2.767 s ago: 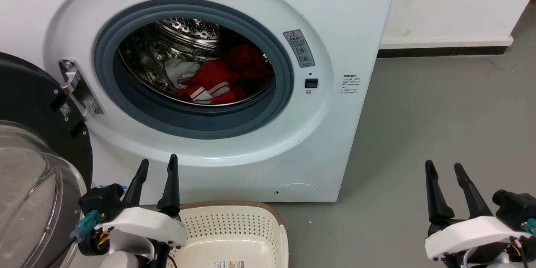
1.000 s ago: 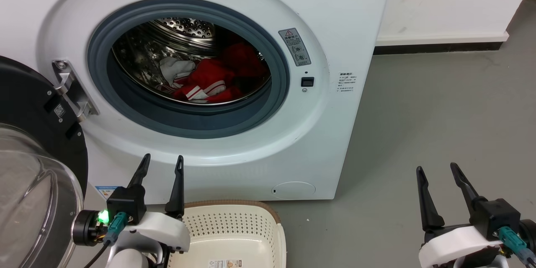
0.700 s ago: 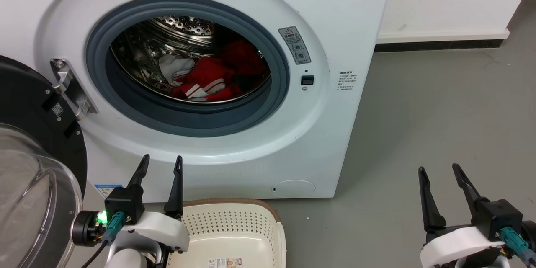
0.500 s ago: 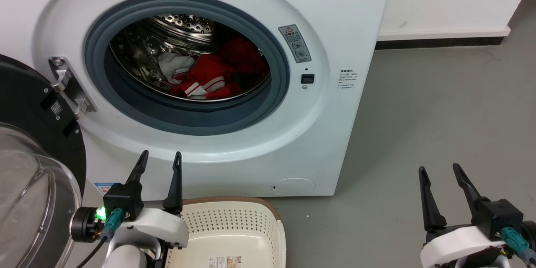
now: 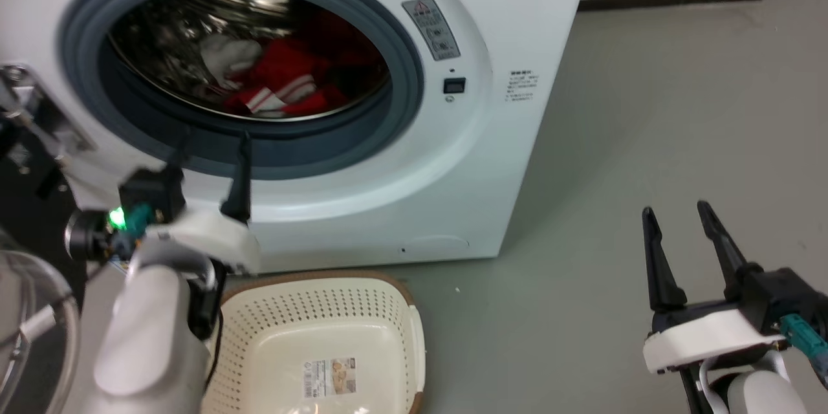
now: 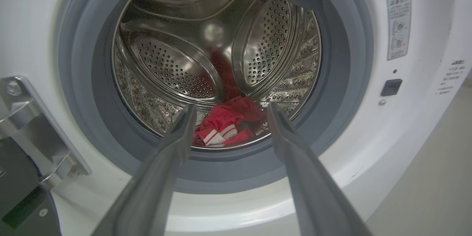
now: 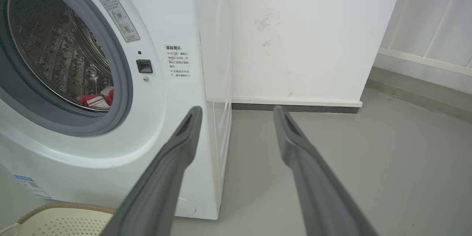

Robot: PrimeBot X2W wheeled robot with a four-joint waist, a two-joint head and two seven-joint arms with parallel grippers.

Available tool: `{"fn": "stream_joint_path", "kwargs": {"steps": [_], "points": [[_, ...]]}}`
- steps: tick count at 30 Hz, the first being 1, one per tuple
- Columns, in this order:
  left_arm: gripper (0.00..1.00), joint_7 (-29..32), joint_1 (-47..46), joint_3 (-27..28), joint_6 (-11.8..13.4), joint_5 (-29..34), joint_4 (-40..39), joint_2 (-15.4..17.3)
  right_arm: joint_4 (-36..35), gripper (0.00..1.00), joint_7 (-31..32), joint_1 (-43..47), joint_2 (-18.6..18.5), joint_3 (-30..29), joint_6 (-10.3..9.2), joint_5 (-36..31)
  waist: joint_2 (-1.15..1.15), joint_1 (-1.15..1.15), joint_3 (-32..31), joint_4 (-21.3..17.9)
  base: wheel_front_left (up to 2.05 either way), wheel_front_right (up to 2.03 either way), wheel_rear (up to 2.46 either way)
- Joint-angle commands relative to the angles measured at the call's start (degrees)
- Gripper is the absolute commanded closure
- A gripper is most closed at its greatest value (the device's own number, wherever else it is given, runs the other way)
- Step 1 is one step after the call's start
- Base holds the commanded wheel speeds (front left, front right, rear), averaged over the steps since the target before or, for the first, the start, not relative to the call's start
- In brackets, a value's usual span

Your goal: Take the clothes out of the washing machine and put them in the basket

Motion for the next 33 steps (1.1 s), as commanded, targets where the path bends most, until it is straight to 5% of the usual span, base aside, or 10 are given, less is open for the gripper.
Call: {"fn": "stream_joint_path", "kwargs": {"steps": [1,20,33], "points": [[0.00,2.9,-7.5,-0.2,-0.5,-0.8,3.2,2.5,-0.5,0.00,-1.1,-3.0,0.1,0.7,-0.02,1.1,0.00,0.00,6.7,-4.3,0.00,0.00,0.00],[0.00,23.5,-37.2,-9.8,-1.4,-4.6,16.6,20.3,-0.3,0.00,-3.0,-12.1,0.1,6.0,-0.02,10.2,0.00,0.00,26.2,-16.2,0.00,0.00,0.00],[0.00,47.8,-50.7,-21.4,-1.4,-15.3,14.9,36.2,-0.8,0.00,-3.0,-13.3,0.1,10.9,-0.02,16.1,0.00,0.00,34.2,-22.8,0.00,0.00,0.00]]}}
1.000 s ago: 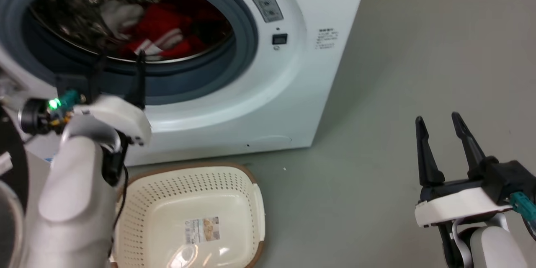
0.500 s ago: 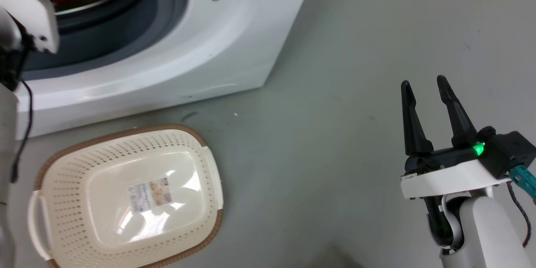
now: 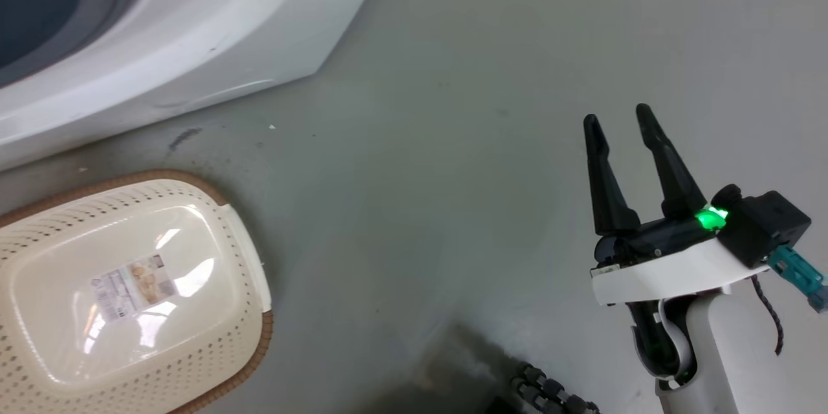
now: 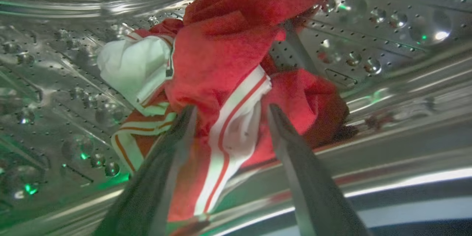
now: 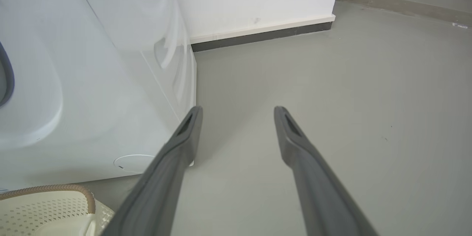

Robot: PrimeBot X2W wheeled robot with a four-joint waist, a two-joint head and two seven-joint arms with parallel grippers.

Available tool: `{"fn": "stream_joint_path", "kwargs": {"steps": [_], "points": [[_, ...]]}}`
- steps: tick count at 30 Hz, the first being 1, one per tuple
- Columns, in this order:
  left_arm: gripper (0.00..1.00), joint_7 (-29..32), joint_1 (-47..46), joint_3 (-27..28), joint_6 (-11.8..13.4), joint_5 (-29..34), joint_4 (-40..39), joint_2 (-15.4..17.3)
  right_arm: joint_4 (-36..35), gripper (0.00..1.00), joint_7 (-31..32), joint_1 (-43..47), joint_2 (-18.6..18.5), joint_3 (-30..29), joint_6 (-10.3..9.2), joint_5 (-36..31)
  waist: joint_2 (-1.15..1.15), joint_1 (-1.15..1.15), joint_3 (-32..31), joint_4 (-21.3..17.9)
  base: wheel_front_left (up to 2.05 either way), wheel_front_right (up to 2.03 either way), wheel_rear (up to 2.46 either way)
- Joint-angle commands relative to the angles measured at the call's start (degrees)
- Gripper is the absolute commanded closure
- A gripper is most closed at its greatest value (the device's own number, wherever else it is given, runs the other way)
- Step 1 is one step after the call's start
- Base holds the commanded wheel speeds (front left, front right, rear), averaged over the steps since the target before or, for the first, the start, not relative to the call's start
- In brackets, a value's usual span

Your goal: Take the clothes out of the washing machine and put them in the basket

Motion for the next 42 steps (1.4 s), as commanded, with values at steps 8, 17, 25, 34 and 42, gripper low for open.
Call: {"fn": "stream_joint_path", "kwargs": {"steps": [8,17,25,34,42], "points": [[0.00,13.7,-7.9,-3.8,0.0,-2.7,-4.8,7.2,-0.4,0.00,-0.1,-1.4,0.1,2.8,-0.02,2.4,0.00,-0.01,5.6,-4.1,0.00,0.00,0.00],[0.00,22.5,-8.4,-3.6,2.5,-3.9,-6.1,9.4,-0.5,0.00,-0.1,-1.9,0.1,4.4,-0.02,3.8,0.00,-0.01,7.2,-5.2,0.00,0.00,0.00],[0.72,29.3,-6.0,-3.3,5.8,-5.6,-5.8,10.4,-0.6,0.00,-0.1,-1.8,0.1,4.7,-0.02,4.0,0.00,-0.01,7.3,-5.4,0.00,0.00,0.00],[1.00,20.5,-6.7,-3.7,5.4,-3.1,-9.8,11.7,-0.7,0.00,-0.1,-2.5,0.1,5.0,-0.02,4.0,0.00,-0.01,7.0,-5.1,0.00,0.00,0.00],[1.00,5.7,-6.3,-3.1,5.7,-2.2,-6.6,9.1,-0.3,0.00,-0.1,-2.6,0.1,3.9,-0.02,3.5,0.00,-0.01,4.6,-4.5,0.00,0.00,0.00]]}}
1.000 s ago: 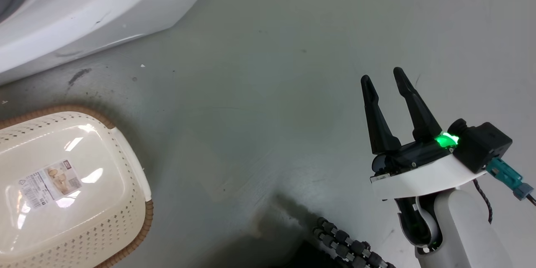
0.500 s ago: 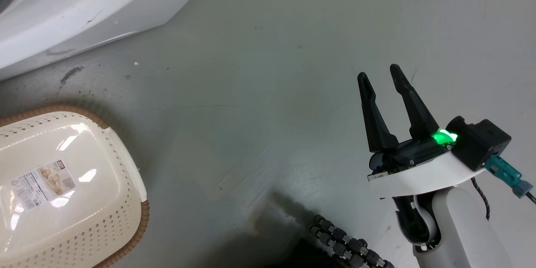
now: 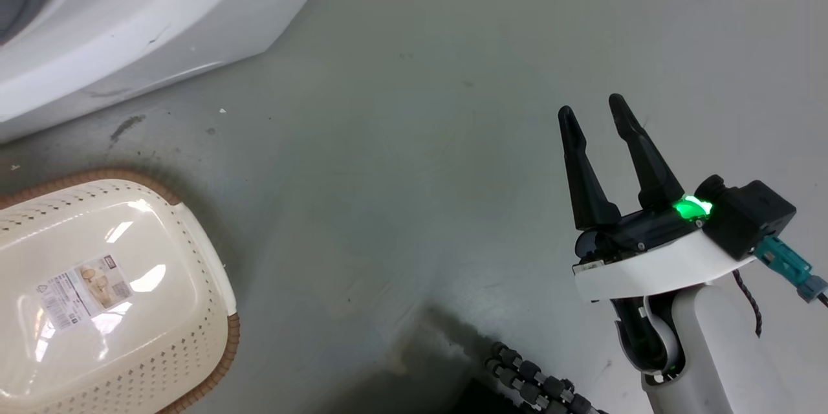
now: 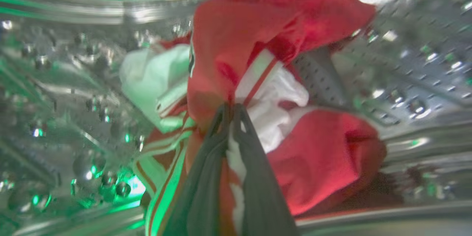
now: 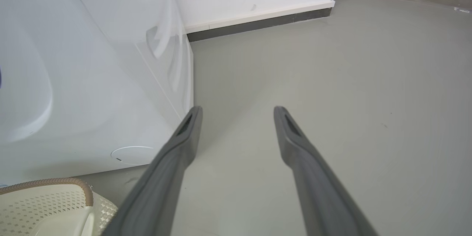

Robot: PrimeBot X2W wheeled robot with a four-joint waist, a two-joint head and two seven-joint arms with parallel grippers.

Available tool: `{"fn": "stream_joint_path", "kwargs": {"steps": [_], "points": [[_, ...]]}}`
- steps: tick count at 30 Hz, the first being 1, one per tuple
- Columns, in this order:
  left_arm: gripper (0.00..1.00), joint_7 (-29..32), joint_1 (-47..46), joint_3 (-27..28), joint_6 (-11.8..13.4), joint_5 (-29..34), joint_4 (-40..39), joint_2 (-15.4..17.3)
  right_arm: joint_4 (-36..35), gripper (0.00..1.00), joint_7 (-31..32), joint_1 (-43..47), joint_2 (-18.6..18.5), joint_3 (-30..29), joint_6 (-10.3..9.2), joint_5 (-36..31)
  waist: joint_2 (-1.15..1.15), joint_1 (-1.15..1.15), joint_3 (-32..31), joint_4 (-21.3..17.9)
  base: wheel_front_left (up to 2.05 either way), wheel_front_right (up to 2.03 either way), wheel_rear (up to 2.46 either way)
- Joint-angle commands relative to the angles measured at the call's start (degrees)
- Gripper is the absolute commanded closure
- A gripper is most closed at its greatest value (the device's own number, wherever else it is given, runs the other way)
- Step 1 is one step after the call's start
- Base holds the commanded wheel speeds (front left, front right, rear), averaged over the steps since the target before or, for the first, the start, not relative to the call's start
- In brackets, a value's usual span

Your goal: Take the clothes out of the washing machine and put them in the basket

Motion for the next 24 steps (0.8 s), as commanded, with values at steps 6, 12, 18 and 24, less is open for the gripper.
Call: {"fn": "stream_joint_path", "kwargs": {"steps": [6,12,18,24], "points": [[1.00,-14.5,4.1,1.6,1.8,-2.3,6.1,-6.0,0.1,0.00,-0.1,0.2,0.1,-2.2,-0.02,-0.6,0.00,0.00,-4.5,2.4,0.00,0.00,0.00],[1.00,-27.2,10.0,3.2,3.2,-4.6,10.3,-10.9,0.3,0.00,-0.1,0.8,0.1,-4.1,-0.02,-2.9,0.00,0.00,-8.6,5.0,0.00,0.00,0.00],[1.00,-37.0,15.3,4.8,4.0,-7.0,12.9,-14.9,1.1,0.00,-0.1,2.0,0.1,-5.3,-0.02,-4.8,0.00,0.00,-12.9,7.5,0.00,0.00,0.00],[1.00,-47.6,21.3,6.1,4.4,-9.0,15.1,-19.2,2.2,0.00,-0.1,3.6,0.1,-6.6,-0.02,-6.4,0.00,0.00,-18.5,10.4,0.00,0.00,0.00]]}}
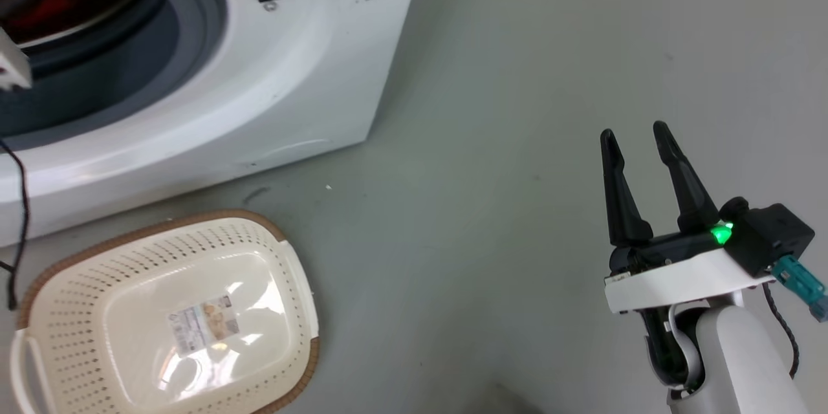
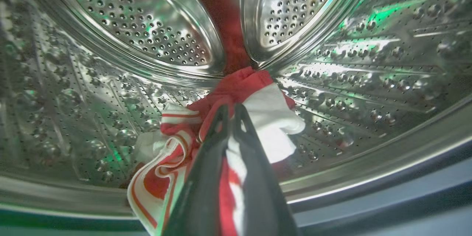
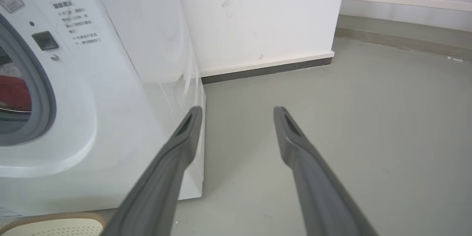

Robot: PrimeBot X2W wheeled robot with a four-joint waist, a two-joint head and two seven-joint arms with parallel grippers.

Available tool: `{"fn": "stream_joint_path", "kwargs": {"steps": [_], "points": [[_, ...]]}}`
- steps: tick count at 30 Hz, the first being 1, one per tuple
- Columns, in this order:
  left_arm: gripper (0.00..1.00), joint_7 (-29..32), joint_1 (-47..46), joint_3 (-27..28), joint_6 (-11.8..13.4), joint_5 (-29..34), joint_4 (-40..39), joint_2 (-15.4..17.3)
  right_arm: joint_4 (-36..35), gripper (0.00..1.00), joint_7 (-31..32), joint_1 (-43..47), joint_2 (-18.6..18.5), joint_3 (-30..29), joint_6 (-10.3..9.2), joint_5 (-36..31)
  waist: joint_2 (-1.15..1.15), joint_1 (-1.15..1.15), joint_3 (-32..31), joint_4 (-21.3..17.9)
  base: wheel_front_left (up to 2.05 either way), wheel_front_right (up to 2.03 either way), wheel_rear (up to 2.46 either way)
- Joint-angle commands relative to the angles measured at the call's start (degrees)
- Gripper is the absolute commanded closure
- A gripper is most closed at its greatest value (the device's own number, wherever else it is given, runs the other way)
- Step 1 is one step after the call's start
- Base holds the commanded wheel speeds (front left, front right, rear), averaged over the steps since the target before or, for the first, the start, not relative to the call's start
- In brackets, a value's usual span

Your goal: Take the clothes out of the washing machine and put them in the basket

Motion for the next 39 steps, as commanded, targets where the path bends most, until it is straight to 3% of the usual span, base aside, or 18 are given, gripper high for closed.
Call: {"fn": "stream_joint_path", "kwargs": {"steps": [1,6,12,24,31,39], "points": [[1.00,-1.4,1.4,0.3,0.2,-0.5,0.3,-1.0,0.1,0.00,-0.1,0.8,0.0,-0.2,-0.02,-0.2,0.00,0.01,-3.4,2.5,0.00,0.00,0.00],[1.00,-7.5,6.0,0.8,0.7,-1.4,0.7,-4.6,0.9,0.00,-0.1,2.7,0.0,-1.0,-0.02,-1.7,0.00,0.01,-8.0,5.0,0.00,0.00,0.00],[1.00,-9.8,12.3,2.2,1.5,-1.3,-2.9,-7.8,1.9,0.00,-0.1,5.0,0.0,-2.2,-0.02,-3.2,0.00,0.01,-13.3,7.3,0.00,0.00,0.00],[1.00,-9.9,32.9,10.6,5.5,3.5,-25.5,-13.3,1.1,0.00,1.5,9.3,0.0,-4.5,-0.02,-5.5,0.00,0.01,-20.6,10.3,0.00,0.00,0.00],[1.00,-9.9,45.3,10.8,7.3,5.6,-36.1,-16.6,-0.5,0.00,3.3,11.6,0.0,-4.6,-0.02,-5.9,0.00,0.01,-22.9,11.6,0.00,0.00,0.00],[1.00,-8.6,56.7,7.7,8.6,4.8,-41.4,-19.8,-2.7,0.00,5.0,13.1,0.0,-4.8,-0.02,-6.3,0.00,0.01,-23.8,12.9,0.00,0.00,0.00]]}}
